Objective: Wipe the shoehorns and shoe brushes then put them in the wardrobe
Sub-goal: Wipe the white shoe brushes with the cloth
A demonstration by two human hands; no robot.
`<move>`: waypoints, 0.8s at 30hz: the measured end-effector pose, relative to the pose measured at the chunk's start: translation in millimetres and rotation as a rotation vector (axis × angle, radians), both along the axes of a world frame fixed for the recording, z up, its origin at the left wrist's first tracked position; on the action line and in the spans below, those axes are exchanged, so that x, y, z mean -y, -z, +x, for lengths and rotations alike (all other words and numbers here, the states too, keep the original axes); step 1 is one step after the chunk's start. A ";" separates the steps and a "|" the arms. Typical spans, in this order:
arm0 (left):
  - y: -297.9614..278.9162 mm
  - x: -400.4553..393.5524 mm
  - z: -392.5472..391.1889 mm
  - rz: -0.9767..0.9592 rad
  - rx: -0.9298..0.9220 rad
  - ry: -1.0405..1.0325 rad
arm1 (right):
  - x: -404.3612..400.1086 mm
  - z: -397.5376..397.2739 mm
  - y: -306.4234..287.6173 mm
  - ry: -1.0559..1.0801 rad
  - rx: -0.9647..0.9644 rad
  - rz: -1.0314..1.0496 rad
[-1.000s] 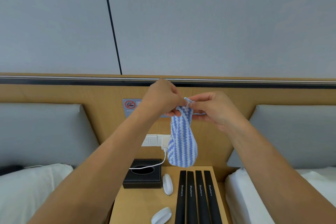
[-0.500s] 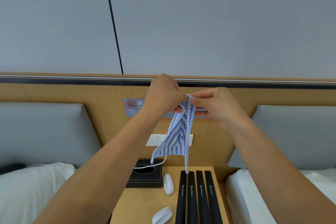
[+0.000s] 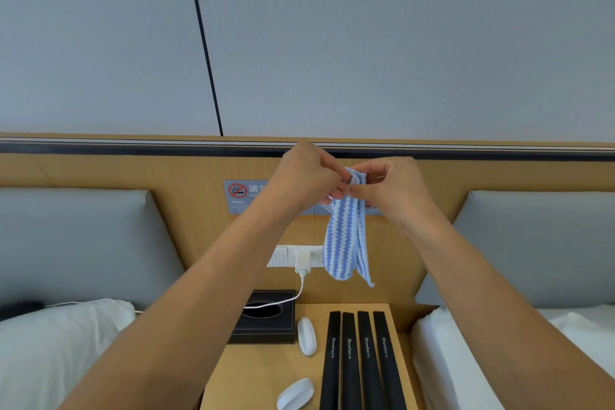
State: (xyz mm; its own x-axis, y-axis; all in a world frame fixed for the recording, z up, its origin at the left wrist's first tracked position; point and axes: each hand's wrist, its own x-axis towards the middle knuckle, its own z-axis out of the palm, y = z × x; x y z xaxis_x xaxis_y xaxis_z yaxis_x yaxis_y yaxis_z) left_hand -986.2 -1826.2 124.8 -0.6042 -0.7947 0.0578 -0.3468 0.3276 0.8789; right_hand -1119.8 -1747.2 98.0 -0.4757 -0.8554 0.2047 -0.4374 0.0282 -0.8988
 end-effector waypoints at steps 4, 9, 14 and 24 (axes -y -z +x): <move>6.0 13.9 5.4 -0.326 0.092 0.041 | -1.0 -6.8 -3.8 0.038 -0.017 0.010; 11.2 25.3 12.1 -0.365 0.296 0.283 | -7.7 -18.0 -13.6 -0.102 -0.065 0.042; 13.5 31.0 23.2 -0.401 0.311 0.185 | -9.8 -30.9 -11.7 -0.123 -0.076 0.035; 5.5 37.2 39.4 -0.515 0.237 0.112 | -8.6 -39.5 5.4 -0.084 -0.333 0.067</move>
State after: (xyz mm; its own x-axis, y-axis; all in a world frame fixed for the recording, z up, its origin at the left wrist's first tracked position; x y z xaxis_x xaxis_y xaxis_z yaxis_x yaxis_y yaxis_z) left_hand -946.8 -1863.4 119.2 -0.7267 -0.6305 0.2729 -0.4533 0.7385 0.4992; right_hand -1159.3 -1738.6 92.6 -0.3195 -0.9056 0.2789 -0.7096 0.0337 -0.7037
